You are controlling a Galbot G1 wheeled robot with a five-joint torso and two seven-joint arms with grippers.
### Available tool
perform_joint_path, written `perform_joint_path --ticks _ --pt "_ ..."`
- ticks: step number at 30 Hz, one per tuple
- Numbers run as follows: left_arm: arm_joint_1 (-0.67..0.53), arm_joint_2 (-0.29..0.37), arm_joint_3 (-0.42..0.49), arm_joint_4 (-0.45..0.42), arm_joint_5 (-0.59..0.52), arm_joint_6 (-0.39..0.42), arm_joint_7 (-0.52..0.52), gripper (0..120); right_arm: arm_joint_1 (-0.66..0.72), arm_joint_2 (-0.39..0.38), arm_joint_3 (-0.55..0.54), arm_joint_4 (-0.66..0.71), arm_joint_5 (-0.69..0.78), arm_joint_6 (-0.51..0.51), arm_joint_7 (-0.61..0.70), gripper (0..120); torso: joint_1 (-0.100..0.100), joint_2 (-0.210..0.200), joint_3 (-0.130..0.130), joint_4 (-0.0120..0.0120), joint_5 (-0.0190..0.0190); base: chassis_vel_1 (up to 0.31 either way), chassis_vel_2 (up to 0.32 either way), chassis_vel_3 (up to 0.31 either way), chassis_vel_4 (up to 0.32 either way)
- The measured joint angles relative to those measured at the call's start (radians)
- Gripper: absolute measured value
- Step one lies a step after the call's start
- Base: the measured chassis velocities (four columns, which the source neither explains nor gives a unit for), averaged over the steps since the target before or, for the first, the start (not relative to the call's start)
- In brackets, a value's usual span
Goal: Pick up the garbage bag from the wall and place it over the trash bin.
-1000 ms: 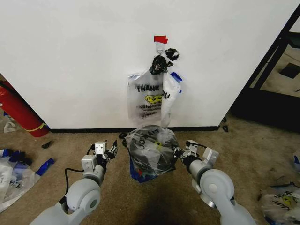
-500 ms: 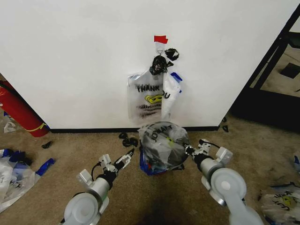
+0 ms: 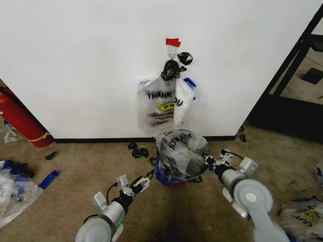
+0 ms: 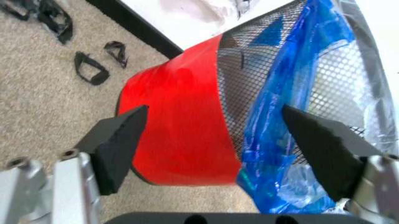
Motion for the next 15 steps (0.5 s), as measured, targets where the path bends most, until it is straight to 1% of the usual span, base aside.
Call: perform_joint_path --ticks 3,6,7,11,13,15 --pt "-0.01 -0.007 0.007 0.0 0.006 0.002 0.0 75 -0.004 0.002 -0.003 0.003 -0.003 -0.001 0.0 1 0.0 0.0 0.0 -0.0001 0.0 0.0 0.0 0.0 0.0" --pt "-0.015 -0.01 0.013 0.003 0.011 0.003 0.0 73 -0.005 0.003 -0.004 0.005 -0.004 -0.001 0.0 1 0.0 0.0 0.0 -0.0001 0.0 0.0 0.0 0.0 0.0" --pt "-0.018 -0.011 0.016 0.005 0.015 0.003 0.001 70 -0.005 0.004 -0.005 0.007 -0.005 -0.001 0.0 1 0.0 0.0 0.0 0.0 0.0 0.0 0.0 0.0 0.0" --pt "-0.023 -0.011 0.016 0.006 0.017 0.002 0.004 66 -0.005 0.004 -0.009 0.009 -0.006 -0.001 0.002 1 0.0 0.0 0.0 0.0 0.0 0.0 0.0 0.0 0.0" --pt "-0.024 -0.009 0.016 0.006 0.019 0.001 0.007 55 -0.005 0.005 -0.012 0.01 -0.007 -0.001 0.002 1 0.0 0.0 0.0 -0.0001 0.0 0.0 0.0 0.0 0.0" --pt "-0.024 -0.009 0.016 0.005 0.02 0.0 0.01 48 -0.004 0.007 -0.014 0.01 -0.009 -0.001 0.003 1 0.0 0.0 0.0 0.0 0.0 0.0 0.0 0.0 0.0"
